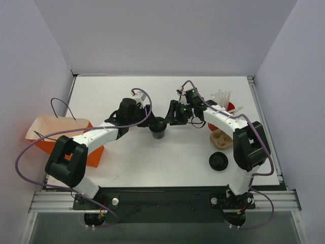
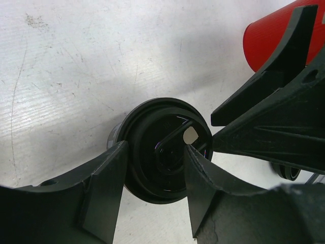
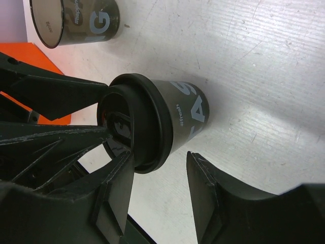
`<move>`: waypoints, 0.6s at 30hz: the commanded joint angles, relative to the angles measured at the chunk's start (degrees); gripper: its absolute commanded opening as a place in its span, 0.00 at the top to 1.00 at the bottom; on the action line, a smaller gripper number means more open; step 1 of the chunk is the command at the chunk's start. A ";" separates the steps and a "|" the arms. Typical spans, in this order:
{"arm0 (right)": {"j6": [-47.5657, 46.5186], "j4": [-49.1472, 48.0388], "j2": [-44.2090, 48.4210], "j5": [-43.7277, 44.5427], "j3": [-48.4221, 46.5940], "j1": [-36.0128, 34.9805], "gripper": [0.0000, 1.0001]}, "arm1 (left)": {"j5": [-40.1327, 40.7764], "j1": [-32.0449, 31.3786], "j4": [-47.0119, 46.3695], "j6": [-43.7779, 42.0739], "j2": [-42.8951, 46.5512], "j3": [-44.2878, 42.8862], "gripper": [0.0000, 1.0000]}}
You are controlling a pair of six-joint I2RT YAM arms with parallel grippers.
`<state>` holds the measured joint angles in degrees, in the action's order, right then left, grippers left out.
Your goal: Pack the takeout coffee
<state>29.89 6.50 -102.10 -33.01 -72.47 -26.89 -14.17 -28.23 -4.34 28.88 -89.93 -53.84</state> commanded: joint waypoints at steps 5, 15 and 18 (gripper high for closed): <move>1.05 -2.28 4.02 -0.82 3.82 0.88 0.57 | 3.01 -1.48 2.41 -1.11 -2.27 2.51 0.44; 4.38 -9.48 4.19 -1.52 8.83 1.06 0.63 | 4.86 -2.18 0.82 0.21 -2.35 5.59 0.44; 4.65 -10.72 4.37 -1.79 9.45 1.06 0.63 | 5.47 -2.44 0.82 0.30 -2.35 6.21 0.44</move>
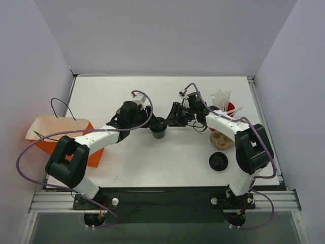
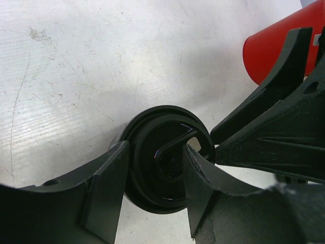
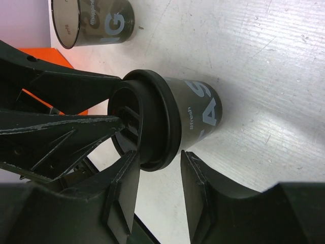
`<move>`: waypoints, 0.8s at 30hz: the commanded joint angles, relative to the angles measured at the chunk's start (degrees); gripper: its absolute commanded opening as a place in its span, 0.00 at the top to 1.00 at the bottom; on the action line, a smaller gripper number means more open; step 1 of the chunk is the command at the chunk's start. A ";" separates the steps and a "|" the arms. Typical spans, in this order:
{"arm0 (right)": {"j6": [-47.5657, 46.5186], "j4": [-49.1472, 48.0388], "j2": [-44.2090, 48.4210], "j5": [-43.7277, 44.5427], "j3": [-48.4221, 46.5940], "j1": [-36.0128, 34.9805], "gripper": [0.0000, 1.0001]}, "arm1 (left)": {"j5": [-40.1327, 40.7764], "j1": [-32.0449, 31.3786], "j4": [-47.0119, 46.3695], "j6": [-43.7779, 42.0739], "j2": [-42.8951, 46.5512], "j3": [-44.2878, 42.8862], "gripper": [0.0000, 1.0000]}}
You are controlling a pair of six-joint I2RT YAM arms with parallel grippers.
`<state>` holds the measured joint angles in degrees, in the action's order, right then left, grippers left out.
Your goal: Pack the takeout coffee
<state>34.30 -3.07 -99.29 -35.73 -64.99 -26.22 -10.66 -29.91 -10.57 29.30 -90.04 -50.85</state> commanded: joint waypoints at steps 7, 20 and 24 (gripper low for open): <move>0.76 -2.99 2.43 1.01 4.78 0.90 0.66 | 4.06 -1.73 6.97 0.23 -2.60 4.53 0.44; 2.35 -7.30 5.41 0.13 8.92 1.43 0.60 | 10.12 -4.01 3.36 2.43 -1.02 9.98 0.45; 2.35 -7.30 6.73 -0.13 9.09 1.78 0.59 | 10.22 -4.01 2.84 2.69 -1.28 10.51 0.45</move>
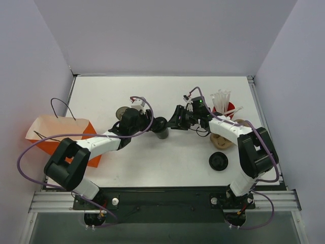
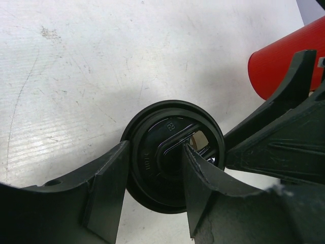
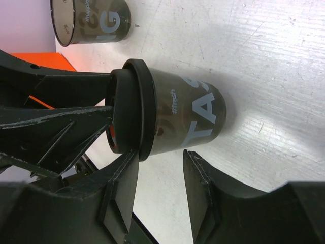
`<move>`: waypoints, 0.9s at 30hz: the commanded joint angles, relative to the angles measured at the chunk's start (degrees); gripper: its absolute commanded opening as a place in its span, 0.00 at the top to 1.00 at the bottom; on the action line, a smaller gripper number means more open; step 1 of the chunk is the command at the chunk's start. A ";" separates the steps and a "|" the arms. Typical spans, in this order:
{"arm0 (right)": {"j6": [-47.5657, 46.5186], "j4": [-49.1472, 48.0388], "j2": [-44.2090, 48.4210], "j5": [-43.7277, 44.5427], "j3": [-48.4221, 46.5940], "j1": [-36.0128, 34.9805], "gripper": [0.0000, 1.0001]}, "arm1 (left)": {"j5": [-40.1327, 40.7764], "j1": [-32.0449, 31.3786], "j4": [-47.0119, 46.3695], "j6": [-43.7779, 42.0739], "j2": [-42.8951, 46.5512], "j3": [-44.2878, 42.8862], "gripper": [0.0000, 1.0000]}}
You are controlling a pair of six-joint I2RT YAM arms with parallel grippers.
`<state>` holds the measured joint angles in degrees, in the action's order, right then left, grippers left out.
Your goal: Pack the takeout coffee
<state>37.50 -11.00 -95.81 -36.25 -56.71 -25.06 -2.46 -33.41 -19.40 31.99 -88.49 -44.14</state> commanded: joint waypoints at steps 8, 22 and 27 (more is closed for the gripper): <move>-0.76 -1.38 1.15 -1.97 0.02 1.24 0.59 | 2.02 -0.60 11.84 -0.08 -2.92 3.54 0.45; 0.21 -4.29 -1.48 -1.90 1.33 2.03 0.61 | 3.78 -1.66 14.91 -1.05 -1.87 0.37 0.45; 0.03 -4.29 -1.22 -1.54 2.74 2.47 0.62 | 3.17 -1.92 18.25 -1.58 -0.28 -2.96 0.43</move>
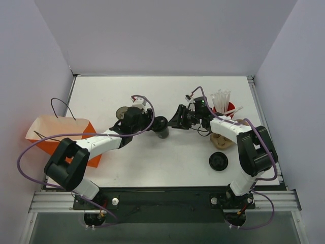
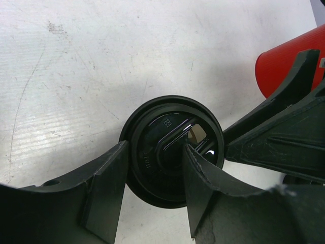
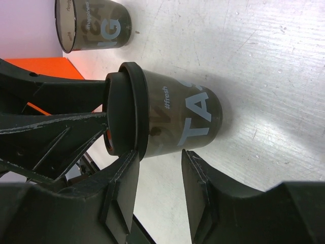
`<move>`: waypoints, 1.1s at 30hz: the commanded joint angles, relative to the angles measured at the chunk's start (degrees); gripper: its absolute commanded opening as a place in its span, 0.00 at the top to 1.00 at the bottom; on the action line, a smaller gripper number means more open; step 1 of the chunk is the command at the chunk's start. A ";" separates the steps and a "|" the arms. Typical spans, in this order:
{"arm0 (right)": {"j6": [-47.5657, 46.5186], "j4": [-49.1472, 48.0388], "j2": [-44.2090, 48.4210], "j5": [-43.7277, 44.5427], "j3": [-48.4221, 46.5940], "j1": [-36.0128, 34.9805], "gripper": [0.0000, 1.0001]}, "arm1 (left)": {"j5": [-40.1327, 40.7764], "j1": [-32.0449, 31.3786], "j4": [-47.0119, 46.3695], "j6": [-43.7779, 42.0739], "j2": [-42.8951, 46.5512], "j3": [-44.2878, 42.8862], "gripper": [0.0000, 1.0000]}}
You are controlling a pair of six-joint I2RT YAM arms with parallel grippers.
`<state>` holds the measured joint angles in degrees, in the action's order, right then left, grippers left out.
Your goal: Pack the takeout coffee
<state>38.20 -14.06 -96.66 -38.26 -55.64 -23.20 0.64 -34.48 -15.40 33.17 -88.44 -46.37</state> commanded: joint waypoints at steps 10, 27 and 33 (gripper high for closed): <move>-1.11 -1.58 -0.19 0.29 2.99 0.61 0.62 | -3.72 -0.85 21.55 -3.11 2.22 -9.35 0.34; -1.28 -0.35 0.86 -0.32 2.02 1.67 0.62 | -4.78 -0.77 22.25 -4.87 -3.14 -14.54 0.33; -1.72 0.35 1.48 -0.41 1.76 1.93 0.62 | -4.42 -0.76 24.71 -6.10 -2.35 -17.61 0.34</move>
<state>37.85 -14.17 -97.30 -37.89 -52.56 -21.69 -3.49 -35.16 7.29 29.04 -90.98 -60.18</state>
